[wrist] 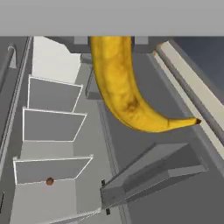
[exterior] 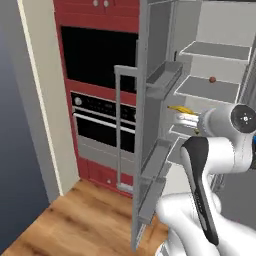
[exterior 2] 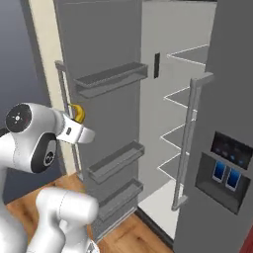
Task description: Pick the pear and banana from the fridge and place them on the plate next to the blender to make a fruit smoothie.
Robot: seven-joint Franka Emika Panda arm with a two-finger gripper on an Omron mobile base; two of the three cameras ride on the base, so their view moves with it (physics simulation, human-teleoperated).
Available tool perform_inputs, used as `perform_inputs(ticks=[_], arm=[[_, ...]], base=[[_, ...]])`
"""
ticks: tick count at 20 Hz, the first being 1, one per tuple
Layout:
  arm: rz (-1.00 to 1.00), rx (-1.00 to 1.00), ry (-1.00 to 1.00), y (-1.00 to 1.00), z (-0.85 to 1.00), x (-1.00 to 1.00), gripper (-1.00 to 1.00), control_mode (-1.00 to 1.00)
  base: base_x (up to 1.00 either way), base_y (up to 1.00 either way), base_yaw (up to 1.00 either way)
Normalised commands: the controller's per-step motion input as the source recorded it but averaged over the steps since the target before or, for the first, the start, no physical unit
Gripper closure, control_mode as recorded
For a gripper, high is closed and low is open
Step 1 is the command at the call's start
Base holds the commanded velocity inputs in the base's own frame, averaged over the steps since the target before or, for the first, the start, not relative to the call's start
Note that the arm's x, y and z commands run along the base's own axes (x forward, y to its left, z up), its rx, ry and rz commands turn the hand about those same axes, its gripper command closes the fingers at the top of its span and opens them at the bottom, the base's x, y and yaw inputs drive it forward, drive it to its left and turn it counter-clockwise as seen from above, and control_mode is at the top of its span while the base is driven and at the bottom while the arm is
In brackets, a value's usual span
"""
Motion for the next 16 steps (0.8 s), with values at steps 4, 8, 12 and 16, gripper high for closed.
perform_inputs(ticks=[4,8,12,16], arm=[[0.0,0.0,0.0,0.0,0.0,0.0,1.0,1.0],[0.0,0.0,0.0,0.0,0.0,0.0,1.0,1.0],[0.0,0.0,0.0,0.0,0.0,0.0,1.0,1.0],[0.0,0.0,0.0,0.0,0.0,0.0,1.0,1.0]], base=[[-0.26,0.07,1.0],[-0.14,0.13,1.0],[-0.19,0.34,1.0],[-0.27,0.53,0.97]])
